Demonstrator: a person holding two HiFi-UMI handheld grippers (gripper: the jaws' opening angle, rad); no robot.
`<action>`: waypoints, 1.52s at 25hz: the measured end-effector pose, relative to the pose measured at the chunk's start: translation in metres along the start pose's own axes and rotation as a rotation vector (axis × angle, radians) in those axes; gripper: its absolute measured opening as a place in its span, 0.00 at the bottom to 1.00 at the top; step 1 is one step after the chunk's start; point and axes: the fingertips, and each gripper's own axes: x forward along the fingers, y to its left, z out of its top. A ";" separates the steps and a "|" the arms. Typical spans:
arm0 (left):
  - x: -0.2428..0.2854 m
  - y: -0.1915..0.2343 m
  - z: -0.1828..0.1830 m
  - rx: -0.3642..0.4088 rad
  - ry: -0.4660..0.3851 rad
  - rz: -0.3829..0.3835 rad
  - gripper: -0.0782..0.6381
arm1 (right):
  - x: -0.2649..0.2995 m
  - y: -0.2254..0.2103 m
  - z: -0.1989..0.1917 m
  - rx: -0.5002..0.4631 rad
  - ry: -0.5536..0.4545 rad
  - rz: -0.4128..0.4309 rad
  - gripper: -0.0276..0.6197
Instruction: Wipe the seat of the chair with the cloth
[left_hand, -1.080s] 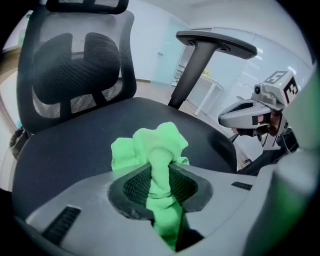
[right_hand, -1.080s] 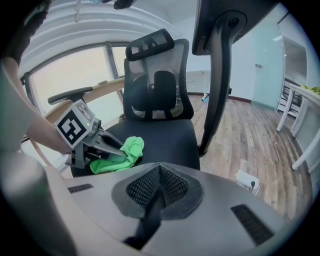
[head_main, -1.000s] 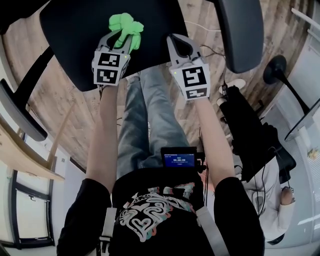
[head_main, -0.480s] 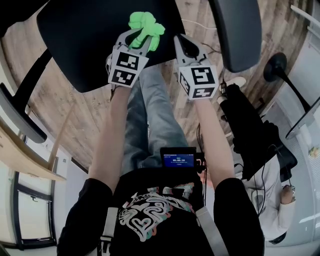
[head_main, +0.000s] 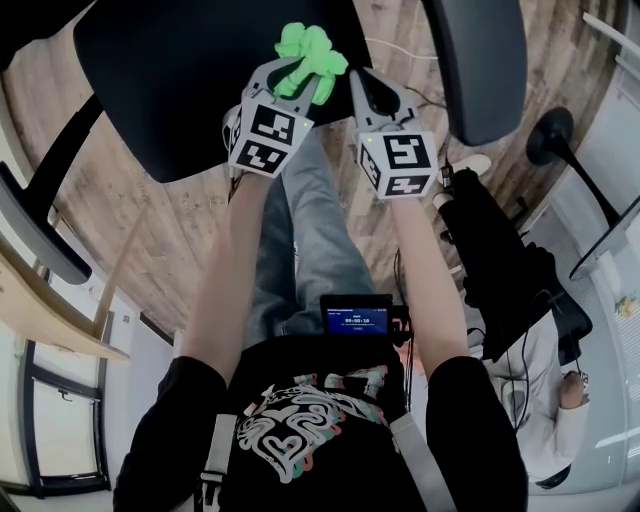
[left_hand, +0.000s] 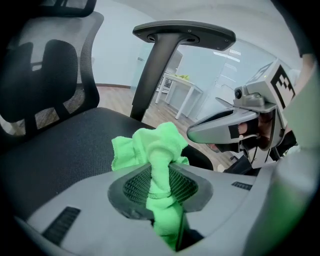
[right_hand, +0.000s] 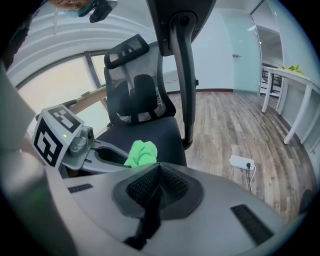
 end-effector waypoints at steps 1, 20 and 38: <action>0.000 0.000 0.000 0.001 -0.001 -0.002 0.24 | 0.001 0.000 0.001 -0.003 -0.001 0.001 0.05; -0.003 0.002 0.002 0.038 -0.016 -0.008 0.24 | 0.004 0.005 -0.002 -0.030 0.038 0.029 0.05; -0.060 0.067 -0.053 -0.023 0.044 0.151 0.24 | 0.011 0.031 -0.006 -0.136 0.074 0.086 0.05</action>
